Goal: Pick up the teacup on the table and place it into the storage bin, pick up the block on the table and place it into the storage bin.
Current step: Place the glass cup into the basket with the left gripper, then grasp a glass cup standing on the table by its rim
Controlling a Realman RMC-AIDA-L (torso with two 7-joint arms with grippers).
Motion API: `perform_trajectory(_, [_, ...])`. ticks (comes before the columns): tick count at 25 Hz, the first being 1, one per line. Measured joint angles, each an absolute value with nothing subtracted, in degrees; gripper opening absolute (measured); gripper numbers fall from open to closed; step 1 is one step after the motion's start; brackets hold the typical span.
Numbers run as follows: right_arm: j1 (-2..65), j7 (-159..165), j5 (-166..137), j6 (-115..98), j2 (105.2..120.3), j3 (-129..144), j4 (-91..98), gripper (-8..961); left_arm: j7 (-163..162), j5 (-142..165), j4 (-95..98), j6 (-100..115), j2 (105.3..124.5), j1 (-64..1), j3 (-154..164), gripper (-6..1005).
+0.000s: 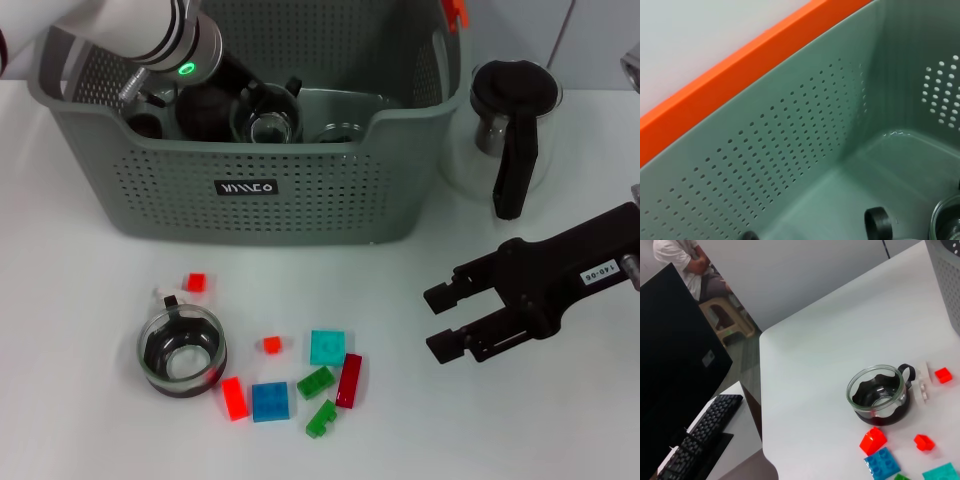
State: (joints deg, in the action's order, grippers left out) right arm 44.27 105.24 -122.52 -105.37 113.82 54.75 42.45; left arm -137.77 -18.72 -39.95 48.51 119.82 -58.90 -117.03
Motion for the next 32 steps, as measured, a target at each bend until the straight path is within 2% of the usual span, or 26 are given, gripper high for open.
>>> perform_trajectory(7, [43.80,105.17,-122.46,-105.38,113.82,54.75,42.45,760,-138.42,-18.72,-44.86,52.21,119.79,-58.07,-117.40,561])
perform_trajectory(18, [43.78,104.03,-122.17,-105.98,113.43,52.85,42.55,760,-141.37,-20.18,-74.54,72.00,120.25,-50.52,-120.87,751])
perform_trajectory(27, [43.97,102.77,-122.08,-106.09,113.36,51.21,42.46,759,-137.97,-33.95,-92.80,98.40,122.06,-41.92,-127.86,775])
perform_trajectory(32, [44.42,101.99,-122.07,-106.00,113.86,50.56,42.61,759,-137.22,-40.93,-98.34,110.91,122.94,-38.24,-133.75,773])
